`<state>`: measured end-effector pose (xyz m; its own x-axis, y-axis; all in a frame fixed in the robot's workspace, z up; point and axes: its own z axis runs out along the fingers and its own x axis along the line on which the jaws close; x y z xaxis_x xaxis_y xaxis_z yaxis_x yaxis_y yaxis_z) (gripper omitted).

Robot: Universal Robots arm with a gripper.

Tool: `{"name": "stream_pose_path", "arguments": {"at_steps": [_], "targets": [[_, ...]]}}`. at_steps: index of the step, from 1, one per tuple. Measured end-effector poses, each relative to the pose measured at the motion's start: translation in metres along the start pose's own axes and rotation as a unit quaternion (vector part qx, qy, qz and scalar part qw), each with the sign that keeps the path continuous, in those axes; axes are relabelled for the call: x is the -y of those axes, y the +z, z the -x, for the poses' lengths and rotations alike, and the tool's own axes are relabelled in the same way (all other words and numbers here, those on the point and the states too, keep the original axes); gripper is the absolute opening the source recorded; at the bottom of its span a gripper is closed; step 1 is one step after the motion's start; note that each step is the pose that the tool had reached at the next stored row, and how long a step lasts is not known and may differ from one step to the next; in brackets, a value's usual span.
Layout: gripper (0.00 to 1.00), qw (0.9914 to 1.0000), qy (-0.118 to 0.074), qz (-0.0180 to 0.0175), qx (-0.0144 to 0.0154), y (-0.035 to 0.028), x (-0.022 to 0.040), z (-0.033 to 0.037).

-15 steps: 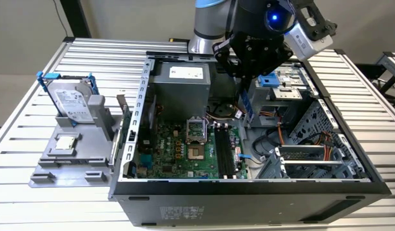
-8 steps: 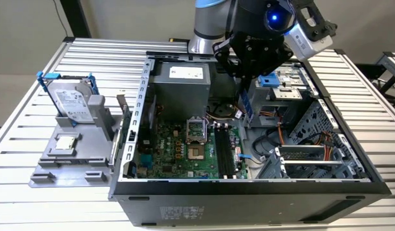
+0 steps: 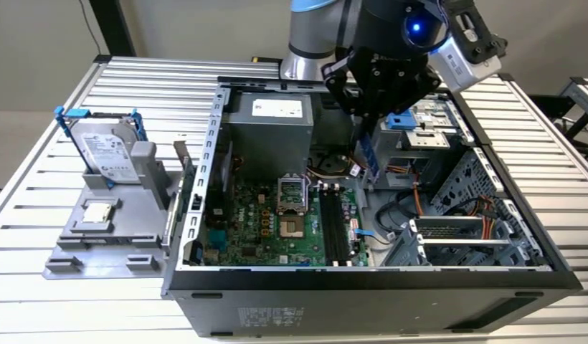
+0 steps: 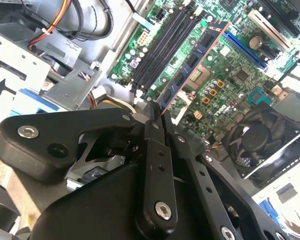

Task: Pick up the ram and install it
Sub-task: 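Insert the ram into the slot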

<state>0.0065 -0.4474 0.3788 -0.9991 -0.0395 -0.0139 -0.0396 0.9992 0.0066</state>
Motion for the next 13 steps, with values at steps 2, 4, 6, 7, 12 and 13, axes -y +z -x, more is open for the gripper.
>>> {"name": "stream_pose_path", "arguments": {"at_steps": [2,4,6,7,12,13], "targets": [[0.00,1.00000,0.003,0.0001,-0.0002,0.0008,0.0000,0.0010],[0.00,0.99998,0.006,0.0000,-0.0003,0.0020,0.0002,0.0026],[0.00,0.99996,0.009,-0.0001,-0.0003,0.0032,0.0002,0.0044],[0.00,0.99995,0.010,0.0000,-0.0004,0.0038,0.0003,0.0056],[0.00,0.99991,0.013,-0.0001,-0.0003,0.0072,0.0005,0.0111],[0.00,0.99991,0.014,-0.0001,-0.0003,0.0079,0.0006,0.0121]]}}
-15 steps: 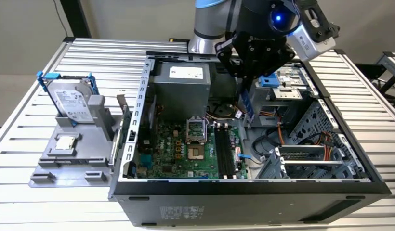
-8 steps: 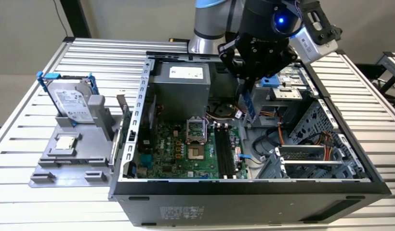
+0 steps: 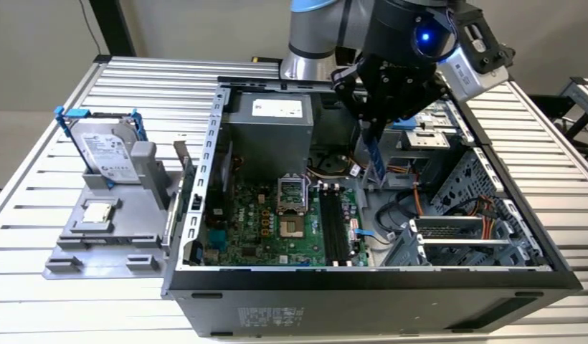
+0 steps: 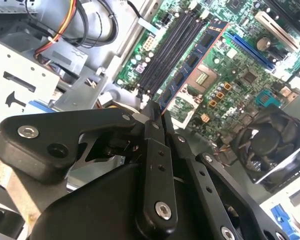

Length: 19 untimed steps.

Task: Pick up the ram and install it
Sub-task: 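Insert the ram into the slot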

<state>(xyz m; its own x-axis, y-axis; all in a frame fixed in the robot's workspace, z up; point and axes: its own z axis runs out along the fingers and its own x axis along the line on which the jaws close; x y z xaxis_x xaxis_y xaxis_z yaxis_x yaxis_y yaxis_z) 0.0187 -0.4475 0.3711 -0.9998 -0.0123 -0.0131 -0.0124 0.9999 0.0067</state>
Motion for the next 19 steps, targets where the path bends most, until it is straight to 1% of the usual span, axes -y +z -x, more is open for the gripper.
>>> {"name": "stream_pose_path", "arguments": {"at_steps": [4,11,15,19], "targets": [[0.00,1.00000,0.002,0.0000,0.0000,0.0030,0.0000,0.0024],[0.00,0.99999,0.004,0.0000,0.0001,0.0081,0.0000,0.0034],[0.00,0.99999,0.005,0.0000,0.0000,0.0139,-0.0002,0.0034],[0.00,0.99998,0.006,-0.0001,0.0001,0.0211,-0.0005,0.0033]]}}
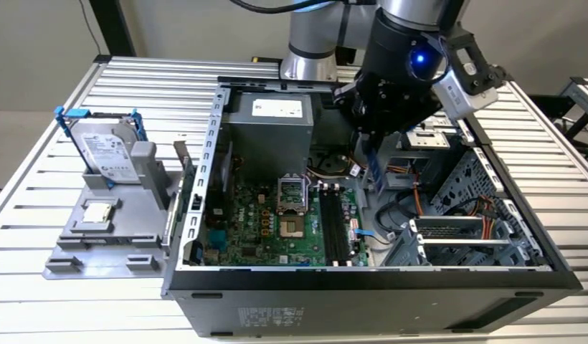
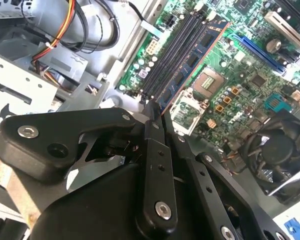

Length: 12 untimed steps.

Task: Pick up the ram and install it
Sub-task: 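Insert the ram into the slot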

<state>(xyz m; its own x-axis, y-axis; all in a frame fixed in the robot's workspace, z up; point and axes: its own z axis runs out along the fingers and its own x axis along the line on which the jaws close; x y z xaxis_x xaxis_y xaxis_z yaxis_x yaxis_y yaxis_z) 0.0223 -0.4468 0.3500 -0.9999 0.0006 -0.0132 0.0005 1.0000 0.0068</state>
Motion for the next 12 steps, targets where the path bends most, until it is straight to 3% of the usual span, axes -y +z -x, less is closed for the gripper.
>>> {"name": "stream_pose_path", "arguments": {"at_steps": [12], "targets": [[0.00,1.00000,0.000,0.0000,0.0002,0.0201,-0.0011,-0.0002]]}}
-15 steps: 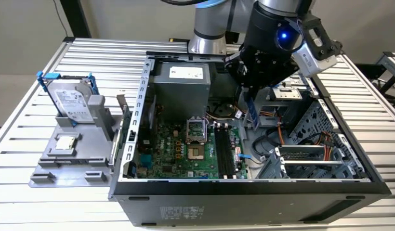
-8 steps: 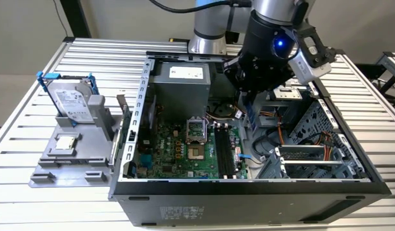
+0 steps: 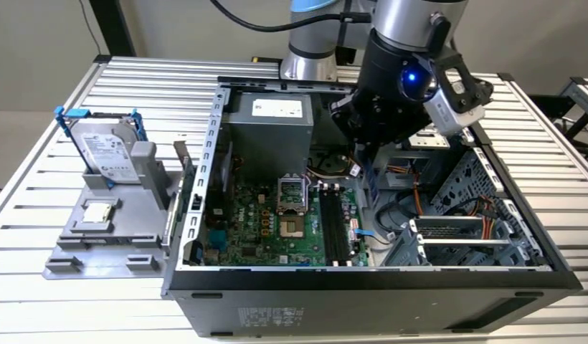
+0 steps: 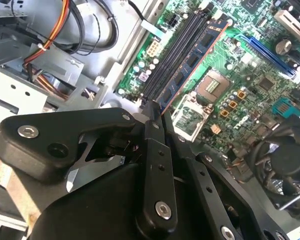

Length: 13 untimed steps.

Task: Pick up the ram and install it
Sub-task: 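Insert the ram into the slot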

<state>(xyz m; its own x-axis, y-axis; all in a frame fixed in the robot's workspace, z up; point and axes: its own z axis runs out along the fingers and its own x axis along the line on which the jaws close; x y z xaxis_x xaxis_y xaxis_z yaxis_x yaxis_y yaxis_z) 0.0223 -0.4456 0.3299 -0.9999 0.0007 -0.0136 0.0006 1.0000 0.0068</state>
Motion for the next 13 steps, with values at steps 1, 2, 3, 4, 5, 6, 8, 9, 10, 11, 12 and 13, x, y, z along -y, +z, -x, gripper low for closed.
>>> {"name": "stream_pose_path", "arguments": {"at_steps": [1,2,3,4,5,6,8,9,10,11,12,13], "targets": [[0.00,1.00000,0.000,0.0000,0.0000,0.0018,0.0000,0.0000],[0.00,1.00000,0.000,-0.0001,0.0000,0.0035,0.0000,-0.0001],[0.00,1.00000,0.000,-0.0001,0.0000,0.0053,-0.0001,-0.0001],[0.00,1.00000,0.000,-0.0002,0.0000,0.0071,0.0000,-0.0001],[0.00,1.00000,0.000,-0.0002,0.0000,0.0088,0.0000,-0.0001],[0.00,1.00000,0.000,-0.0001,0.0000,0.0107,0.0000,-0.0002],[0.00,1.00000,0.000,-0.0002,0.0004,0.0144,0.0000,-0.0002],[0.00,1.00000,0.000,-0.0001,0.0008,0.0162,0.0000,-0.0002],[0.00,1.00000,0.000,-0.0002,0.0010,0.0180,0.0000,-0.0002],[0.00,1.00000,0.000,-0.0002,0.0011,0.0199,0.0000,-0.0003],[0.00,1.00000,0.000,-0.0003,0.0012,0.0217,0.0000,-0.0003],[0.00,1.00000,0.000,-0.0004,0.0012,0.0235,0.0000,-0.0003]]}}
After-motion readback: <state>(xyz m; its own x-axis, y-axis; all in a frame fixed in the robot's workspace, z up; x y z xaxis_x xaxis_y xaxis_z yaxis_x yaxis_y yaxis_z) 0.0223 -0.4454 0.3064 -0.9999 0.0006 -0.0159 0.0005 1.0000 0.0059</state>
